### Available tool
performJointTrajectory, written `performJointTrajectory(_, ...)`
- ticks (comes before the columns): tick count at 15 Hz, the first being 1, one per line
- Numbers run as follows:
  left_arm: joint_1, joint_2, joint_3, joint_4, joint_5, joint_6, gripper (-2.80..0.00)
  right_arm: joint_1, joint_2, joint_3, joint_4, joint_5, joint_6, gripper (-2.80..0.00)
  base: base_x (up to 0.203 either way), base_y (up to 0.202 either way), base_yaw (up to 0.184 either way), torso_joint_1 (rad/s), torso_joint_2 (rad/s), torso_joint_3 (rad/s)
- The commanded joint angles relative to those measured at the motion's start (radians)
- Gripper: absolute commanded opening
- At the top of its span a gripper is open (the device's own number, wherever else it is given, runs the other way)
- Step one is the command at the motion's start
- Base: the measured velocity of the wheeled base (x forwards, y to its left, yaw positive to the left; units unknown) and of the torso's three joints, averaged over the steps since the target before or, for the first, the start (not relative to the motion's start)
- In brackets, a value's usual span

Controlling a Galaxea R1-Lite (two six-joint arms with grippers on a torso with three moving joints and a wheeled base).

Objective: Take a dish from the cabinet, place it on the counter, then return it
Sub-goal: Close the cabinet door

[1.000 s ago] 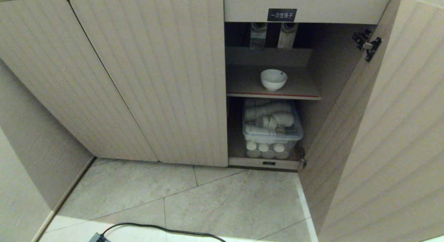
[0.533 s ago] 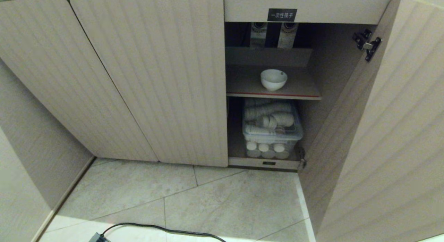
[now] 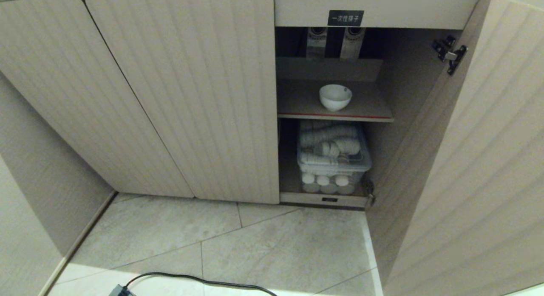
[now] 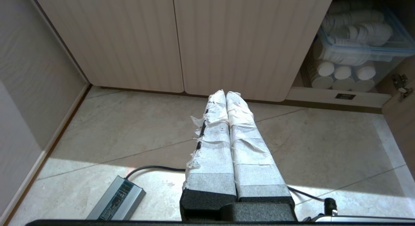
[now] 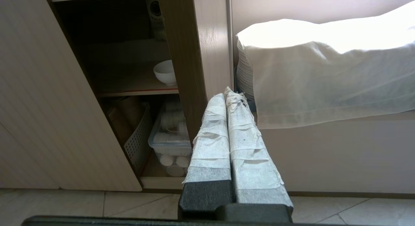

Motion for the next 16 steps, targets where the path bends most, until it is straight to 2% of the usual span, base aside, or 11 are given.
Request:
performJointTrajectory(1, 0.000, 0.000, 0.000, -0.001, 0.001, -0.001, -2.80, 0.004, 0.005, 0.007, -0.002, 0.003, 0.007, -2.80, 0.000, 0.000, 0.000, 0.000, 0.00, 0.000)
performJointTrajectory(7, 0.000, 0.000, 0.000, -0.001, 0.001, -0.001, -2.80, 0.033, 0.042, 0.011, -0.004, 0.004, 0.059, -2.80, 0.000, 0.000, 0.000, 0.000, 0.00, 0.000)
performJointTrajectory(12, 0.000, 0.000, 0.000, -0.001, 0.001, -0.001, -2.80, 0.037, 0.061, 0.014, -0.004, 0.079, 0.079, -2.80, 0.000, 0.000, 0.000, 0.000, 0.00, 0.000)
performJointTrajectory(16, 0.000, 0.000, 0.000, -0.001, 0.001, -0.001, -2.80, 0.043, 0.096, 0.016, -0.002, 0.087, 0.082, -2.80, 0.000, 0.000, 0.000, 0.000, 0.00, 0.000)
